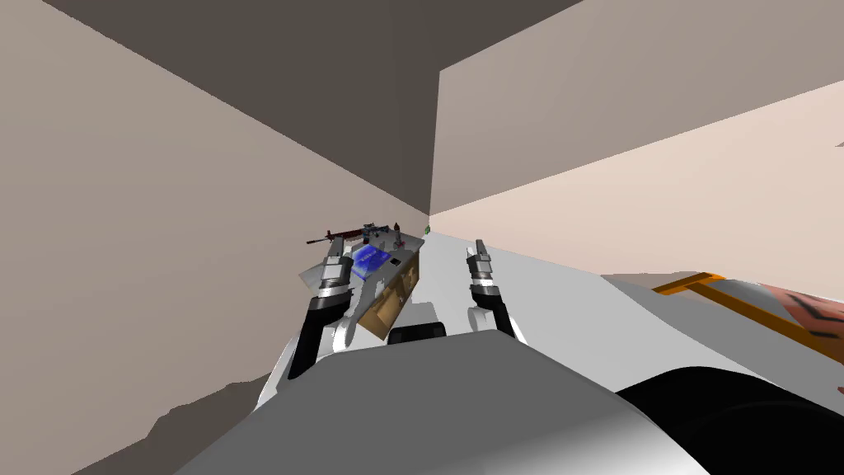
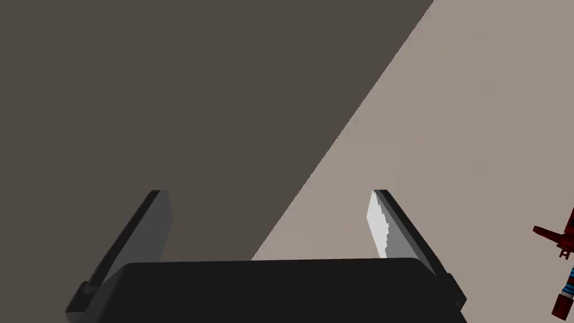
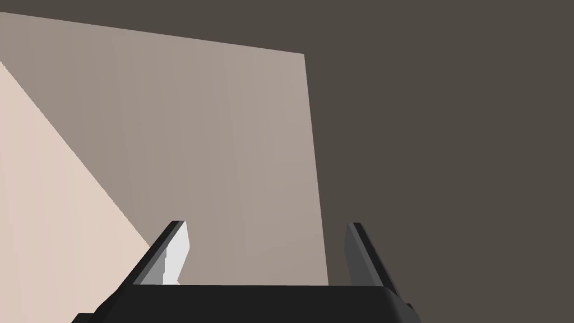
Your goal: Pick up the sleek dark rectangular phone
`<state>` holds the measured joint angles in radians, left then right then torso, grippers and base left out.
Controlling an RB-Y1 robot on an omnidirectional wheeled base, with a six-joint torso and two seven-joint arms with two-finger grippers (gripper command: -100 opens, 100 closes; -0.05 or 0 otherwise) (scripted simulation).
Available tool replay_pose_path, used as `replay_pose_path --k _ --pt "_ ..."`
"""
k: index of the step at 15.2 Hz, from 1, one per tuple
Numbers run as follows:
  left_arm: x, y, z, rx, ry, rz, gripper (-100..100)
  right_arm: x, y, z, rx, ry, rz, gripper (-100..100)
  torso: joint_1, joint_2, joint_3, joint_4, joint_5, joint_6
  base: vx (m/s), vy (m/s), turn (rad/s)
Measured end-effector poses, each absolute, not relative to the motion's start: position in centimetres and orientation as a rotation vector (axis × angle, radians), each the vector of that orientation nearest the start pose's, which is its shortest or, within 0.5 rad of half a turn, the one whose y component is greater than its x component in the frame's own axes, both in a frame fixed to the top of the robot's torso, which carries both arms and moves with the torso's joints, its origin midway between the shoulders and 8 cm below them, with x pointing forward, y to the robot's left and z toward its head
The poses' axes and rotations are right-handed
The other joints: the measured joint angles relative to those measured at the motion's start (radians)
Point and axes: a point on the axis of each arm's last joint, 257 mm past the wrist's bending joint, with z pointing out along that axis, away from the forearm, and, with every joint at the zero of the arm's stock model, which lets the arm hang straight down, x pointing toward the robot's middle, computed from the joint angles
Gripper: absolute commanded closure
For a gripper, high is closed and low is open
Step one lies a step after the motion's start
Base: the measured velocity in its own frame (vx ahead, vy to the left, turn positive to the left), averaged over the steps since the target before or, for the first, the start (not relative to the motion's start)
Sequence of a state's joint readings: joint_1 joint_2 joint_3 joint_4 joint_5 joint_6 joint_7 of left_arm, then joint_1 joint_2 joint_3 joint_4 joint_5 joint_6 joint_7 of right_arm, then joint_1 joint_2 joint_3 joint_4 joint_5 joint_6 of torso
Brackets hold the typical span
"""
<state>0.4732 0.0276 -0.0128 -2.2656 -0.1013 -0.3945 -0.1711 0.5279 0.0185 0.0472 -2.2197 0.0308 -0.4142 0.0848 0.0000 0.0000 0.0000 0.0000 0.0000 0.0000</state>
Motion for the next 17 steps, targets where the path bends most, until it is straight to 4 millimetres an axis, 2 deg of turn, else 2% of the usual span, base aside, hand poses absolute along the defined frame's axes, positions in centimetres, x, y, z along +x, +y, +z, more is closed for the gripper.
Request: replay_pose_path --k 7,17 --pt "39.0 26.6 -2.0 -0.584 0.935 -1.017 -100 36.8 -26.9 -3.0 0.757 0.76 1.202 0 -0.003 -0.004 -0.002 -0.001 -0.001 0.0 0.048 -0.036 0.001" --pt "41.8 28.5 -6.2 -0.677 1.091 -0.914 -100 36.8 -26.9 -3.0 0.757 0.76 1.202 0 -0.002 -0.004 -0.002 -0.001 -0.001 0.0 0.048 -0.031 0.0"
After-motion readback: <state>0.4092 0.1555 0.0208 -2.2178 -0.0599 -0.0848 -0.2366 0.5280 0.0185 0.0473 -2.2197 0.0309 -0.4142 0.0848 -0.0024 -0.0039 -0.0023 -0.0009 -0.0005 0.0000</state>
